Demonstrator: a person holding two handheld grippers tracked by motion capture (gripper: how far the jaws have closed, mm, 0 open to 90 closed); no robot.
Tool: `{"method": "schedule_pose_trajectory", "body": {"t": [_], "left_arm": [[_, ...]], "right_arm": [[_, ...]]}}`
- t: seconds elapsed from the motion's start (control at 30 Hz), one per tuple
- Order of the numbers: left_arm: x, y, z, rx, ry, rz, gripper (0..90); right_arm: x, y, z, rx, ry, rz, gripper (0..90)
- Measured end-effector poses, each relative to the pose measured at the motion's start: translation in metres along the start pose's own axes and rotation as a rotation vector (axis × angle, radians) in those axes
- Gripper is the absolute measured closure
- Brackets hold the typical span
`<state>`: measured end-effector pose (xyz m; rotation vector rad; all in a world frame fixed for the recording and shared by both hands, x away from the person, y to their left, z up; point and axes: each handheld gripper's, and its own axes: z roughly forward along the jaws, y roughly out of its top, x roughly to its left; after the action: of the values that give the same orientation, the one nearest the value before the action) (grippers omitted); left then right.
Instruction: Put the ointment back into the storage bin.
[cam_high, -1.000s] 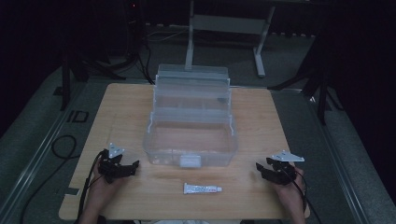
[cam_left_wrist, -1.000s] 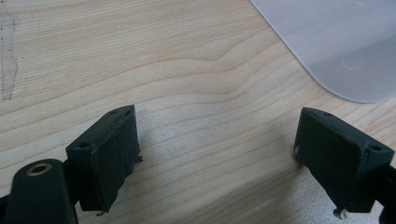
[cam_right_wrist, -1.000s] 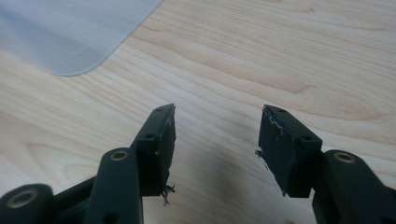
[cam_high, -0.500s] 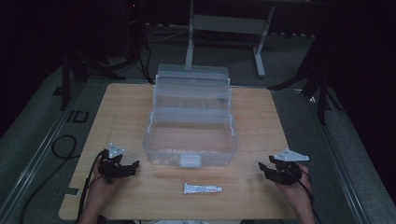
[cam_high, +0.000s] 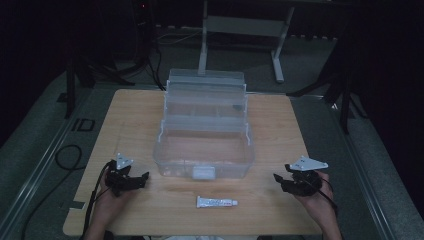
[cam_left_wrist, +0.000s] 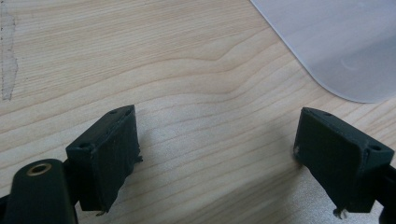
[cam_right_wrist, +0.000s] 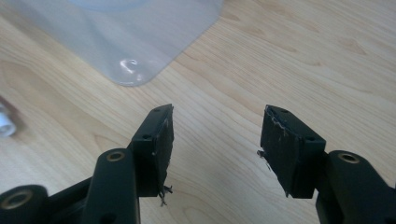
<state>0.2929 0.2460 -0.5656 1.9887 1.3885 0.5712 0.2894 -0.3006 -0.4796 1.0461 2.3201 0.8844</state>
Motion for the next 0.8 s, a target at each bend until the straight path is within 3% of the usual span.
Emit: {"method": "schedule_pose_trajectory", "body": {"t": [0.8], "left_arm": [[0.0,0.0,0.0,0.003,0.0,0.002,14.4]], "right_arm": [[0.015,0.033,-0.008,0.059,0.067,-0.171,41.7]]}}
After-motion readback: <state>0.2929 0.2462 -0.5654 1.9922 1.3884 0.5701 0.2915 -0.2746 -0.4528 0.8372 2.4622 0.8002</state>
